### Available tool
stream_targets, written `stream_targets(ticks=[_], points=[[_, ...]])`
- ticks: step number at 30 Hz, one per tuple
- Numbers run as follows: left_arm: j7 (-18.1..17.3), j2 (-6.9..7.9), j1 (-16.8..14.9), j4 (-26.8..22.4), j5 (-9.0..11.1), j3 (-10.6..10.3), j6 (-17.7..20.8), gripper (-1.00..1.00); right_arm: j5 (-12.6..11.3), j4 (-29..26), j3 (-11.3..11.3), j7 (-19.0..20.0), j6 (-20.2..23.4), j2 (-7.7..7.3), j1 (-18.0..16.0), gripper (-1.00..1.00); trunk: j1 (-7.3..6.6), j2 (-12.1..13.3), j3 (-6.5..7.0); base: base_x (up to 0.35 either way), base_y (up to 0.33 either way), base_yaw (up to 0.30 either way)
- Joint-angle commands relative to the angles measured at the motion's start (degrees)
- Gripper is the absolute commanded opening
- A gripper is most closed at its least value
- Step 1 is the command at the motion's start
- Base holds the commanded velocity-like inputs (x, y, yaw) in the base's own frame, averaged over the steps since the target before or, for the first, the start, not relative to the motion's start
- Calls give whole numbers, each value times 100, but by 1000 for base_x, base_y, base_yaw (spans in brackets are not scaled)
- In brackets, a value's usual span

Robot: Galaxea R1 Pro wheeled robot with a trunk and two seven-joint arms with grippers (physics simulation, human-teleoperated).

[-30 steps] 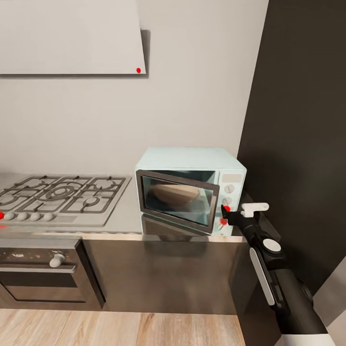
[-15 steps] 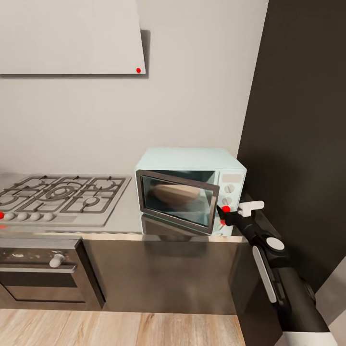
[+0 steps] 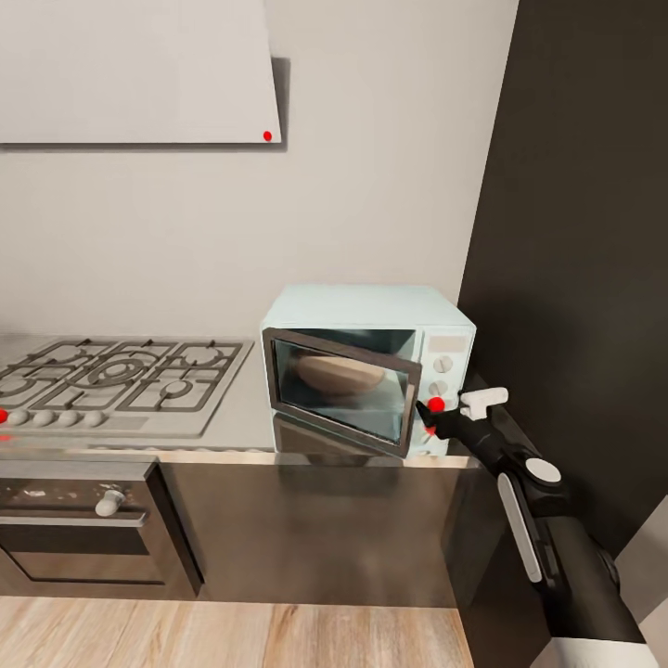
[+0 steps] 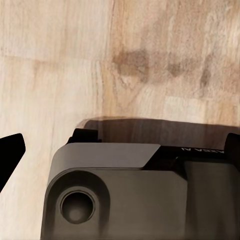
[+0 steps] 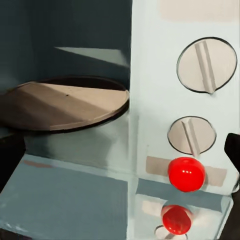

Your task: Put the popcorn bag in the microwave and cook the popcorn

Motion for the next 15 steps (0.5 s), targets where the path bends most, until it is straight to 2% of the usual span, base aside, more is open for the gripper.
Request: stream_targets(ticks=[1, 8, 15], points=[[-5, 0, -6, 6, 7, 36, -18, 100, -45, -9, 436, 226, 43, 1, -2, 100, 0, -3, -6, 0, 0, 0], [-3, -4, -7, 6, 7, 36, -18, 100, 1, -16, 465, 898, 42, 0, 0, 100, 0, -3, -6, 0, 0, 0], [-3, 2, -4, 6, 7, 36, -18, 100, 14, -19, 489, 1391, 43, -6, -1, 100, 0, -3, -6, 0, 0, 0]])
